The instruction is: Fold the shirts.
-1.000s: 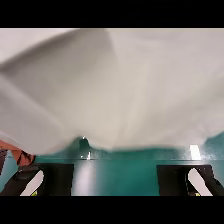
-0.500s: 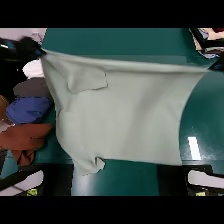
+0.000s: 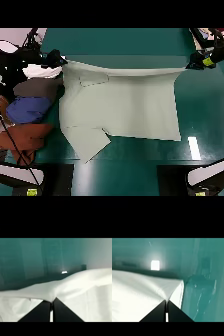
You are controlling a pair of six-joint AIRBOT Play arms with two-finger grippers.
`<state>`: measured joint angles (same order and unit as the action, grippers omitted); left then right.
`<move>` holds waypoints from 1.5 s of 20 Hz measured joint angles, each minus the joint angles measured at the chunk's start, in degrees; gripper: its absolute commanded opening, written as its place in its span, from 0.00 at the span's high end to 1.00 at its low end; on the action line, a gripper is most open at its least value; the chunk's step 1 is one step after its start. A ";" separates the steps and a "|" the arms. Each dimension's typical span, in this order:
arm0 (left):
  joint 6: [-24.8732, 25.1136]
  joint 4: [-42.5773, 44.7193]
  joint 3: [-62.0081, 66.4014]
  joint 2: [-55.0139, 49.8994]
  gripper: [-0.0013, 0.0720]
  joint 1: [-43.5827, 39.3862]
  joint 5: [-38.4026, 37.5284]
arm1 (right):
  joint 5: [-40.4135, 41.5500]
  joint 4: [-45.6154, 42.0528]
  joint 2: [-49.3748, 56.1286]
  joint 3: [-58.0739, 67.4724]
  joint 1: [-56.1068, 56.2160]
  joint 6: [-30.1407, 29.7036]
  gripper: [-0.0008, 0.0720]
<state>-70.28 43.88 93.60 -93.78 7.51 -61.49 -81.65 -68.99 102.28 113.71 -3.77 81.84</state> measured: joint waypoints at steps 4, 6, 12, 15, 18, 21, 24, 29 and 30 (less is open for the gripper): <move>0.57 8.37 1.22 -1.03 0.95 -0.02 -8.66 | 0.76 -0.13 -3.56 -7.19 0.33 0.11 0.97; -0.39 12.72 -0.57 -1.27 0.95 0.00 -10.93 | 1.64 -0.17 -5.79 -13.05 0.44 0.15 0.97; -3.54 16.76 -7.98 -1.40 0.43 0.07 -12.48 | 4.57 0.07 -9.40 -27.71 0.50 1.88 0.42; -5.62 18.86 -9.84 0.39 0.43 0.57 -15.85 | 3.61 0.13 -10.97 -30.95 0.50 2.19 0.42; -7.72 22.80 -15.47 7.34 0.43 0.70 -18.18 | 2.95 0.00 -15.85 -35.17 0.37 1.60 0.42; -9.27 25.03 -27.82 18.56 0.43 0.76 -19.47 | 3.30 -0.04 -22.64 -41.11 0.17 1.27 0.42; -10.38 25.64 -42.97 30.12 0.42 0.76 -19.80 | 6.03 -0.07 -28.74 -46.86 0.11 1.11 0.42; -11.82 24.13 -61.29 40.46 0.42 0.76 -16.92 | 8.31 0.00 -34.14 -51.56 0.11 0.98 0.42; -11.93 22.99 -63.58 41.22 0.42 0.76 -15.56 | 8.44 0.04 -34.62 -51.69 0.11 0.98 0.42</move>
<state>-82.21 66.87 30.02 -52.56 8.27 -77.06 -73.21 -68.95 67.66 62.02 -3.66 82.83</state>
